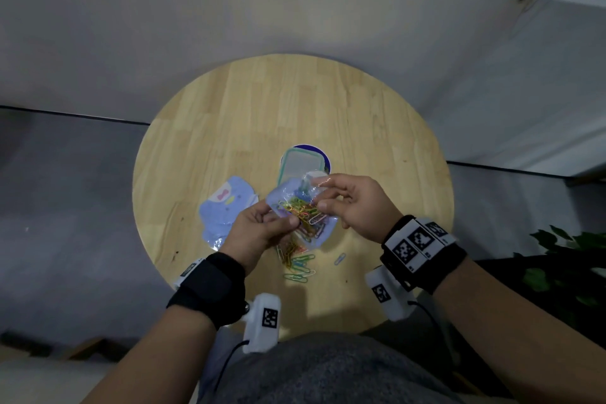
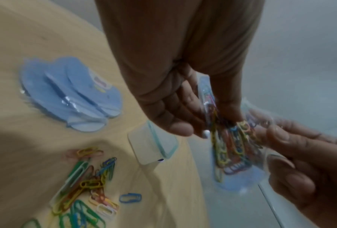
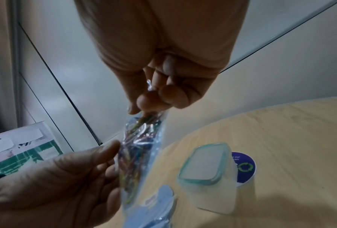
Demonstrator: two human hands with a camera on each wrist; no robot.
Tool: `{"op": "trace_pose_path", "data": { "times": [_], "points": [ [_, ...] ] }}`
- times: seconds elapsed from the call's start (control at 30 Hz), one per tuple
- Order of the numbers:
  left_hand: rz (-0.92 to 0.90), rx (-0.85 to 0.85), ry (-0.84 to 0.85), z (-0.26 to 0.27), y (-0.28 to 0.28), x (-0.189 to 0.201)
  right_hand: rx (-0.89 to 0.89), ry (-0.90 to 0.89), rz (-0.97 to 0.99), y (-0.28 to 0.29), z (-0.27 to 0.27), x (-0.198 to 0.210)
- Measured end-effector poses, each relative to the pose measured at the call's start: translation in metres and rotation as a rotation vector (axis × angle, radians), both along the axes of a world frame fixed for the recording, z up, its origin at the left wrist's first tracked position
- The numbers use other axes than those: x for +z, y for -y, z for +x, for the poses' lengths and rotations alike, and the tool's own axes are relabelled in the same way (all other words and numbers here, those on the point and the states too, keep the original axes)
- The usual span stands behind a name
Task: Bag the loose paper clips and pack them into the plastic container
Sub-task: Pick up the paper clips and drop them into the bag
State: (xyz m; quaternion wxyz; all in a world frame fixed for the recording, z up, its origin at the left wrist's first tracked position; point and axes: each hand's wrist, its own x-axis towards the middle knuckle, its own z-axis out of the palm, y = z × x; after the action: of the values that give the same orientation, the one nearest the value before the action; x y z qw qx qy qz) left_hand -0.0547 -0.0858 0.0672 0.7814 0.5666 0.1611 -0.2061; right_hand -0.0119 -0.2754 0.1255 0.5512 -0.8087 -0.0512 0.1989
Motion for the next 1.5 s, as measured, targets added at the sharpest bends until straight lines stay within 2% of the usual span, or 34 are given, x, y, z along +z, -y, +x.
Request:
{"op": "trace_pose_path", "data": {
  "times": [0.13, 0.23, 0.27, 0.33, 0.43, 0.5, 0.57, 0.7, 0.77, 0.83, 0.93, 1.07, 1.13, 1.27, 1.33, 1.37, 1.4, 1.5],
  "points": [
    [-0.041, -0.027, -0.042, -0.002, 0.004, 0.001, 0.000, 0.254, -0.158, -0.010, -0.005, -0.008],
    [-0.080, -0.017, -0.038, -0.001, 0.006, 0.004, -0.080, 0.378, -0.219, -0.015, -0.010, -0.008],
    [-0.091, -0.005, -0.031, -0.001, 0.005, 0.005, -0.114, 0.373, -0.225, -0.015, -0.011, -0.008],
    [-0.090, 0.019, -0.023, -0.001, 0.005, 0.005, -0.119, 0.237, -0.210, -0.016, -0.012, -0.003],
    [-0.054, -0.005, -0.040, -0.003, 0.006, 0.007, -0.007, 0.011, -0.201, -0.018, -0.010, 0.000],
    [0.016, -0.068, -0.029, -0.003, 0.008, 0.012, 0.069, -0.055, -0.232, -0.018, -0.007, 0.000],
    [0.142, -0.153, 0.056, 0.003, 0.007, 0.016, 0.100, -0.033, -0.269, -0.017, -0.005, -0.003],
    [0.763, -0.352, 0.284, 0.017, 0.000, 0.020, 0.121, 0.041, -0.330, -0.019, -0.006, -0.002],
    [0.979, -0.334, 0.373, 0.017, 0.007, 0.023, 0.092, 0.062, -0.326, -0.024, -0.006, 0.001],
    [1.124, -0.179, 0.488, 0.012, 0.019, 0.026, 0.017, 0.072, -0.299, -0.032, -0.007, 0.003],
    [1.186, -0.004, 0.561, 0.006, 0.030, 0.028, -0.037, 0.033, -0.227, -0.042, -0.009, 0.006],
    [1.207, -0.010, 0.501, 0.007, 0.024, 0.017, 0.091, -0.097, -0.148, -0.047, -0.009, 0.008],
    [1.214, -0.034, 0.503, 0.008, 0.020, 0.010, 0.094, -0.121, -0.114, -0.046, -0.009, 0.011],
    [1.189, -0.054, 0.423, 0.004, 0.006, -0.005, -0.135, 0.045, -0.024, -0.030, -0.002, 0.011],
    [1.195, -0.067, 0.380, -0.002, -0.005, -0.013, -0.245, 0.091, -0.121, -0.010, 0.004, -0.011],
    [1.200, -0.077, 0.362, -0.006, -0.010, -0.016, -0.236, 0.091, -0.221, 0.002, 0.004, -0.027],
    [1.212, -0.098, 0.345, -0.009, -0.014, -0.019, -0.166, 0.062, -0.348, 0.012, 0.003, -0.045],
    [1.272, -0.184, 0.296, -0.020, -0.023, -0.029, 0.195, -0.124, -0.690, 0.032, -0.010, -0.091]
  ]
}}
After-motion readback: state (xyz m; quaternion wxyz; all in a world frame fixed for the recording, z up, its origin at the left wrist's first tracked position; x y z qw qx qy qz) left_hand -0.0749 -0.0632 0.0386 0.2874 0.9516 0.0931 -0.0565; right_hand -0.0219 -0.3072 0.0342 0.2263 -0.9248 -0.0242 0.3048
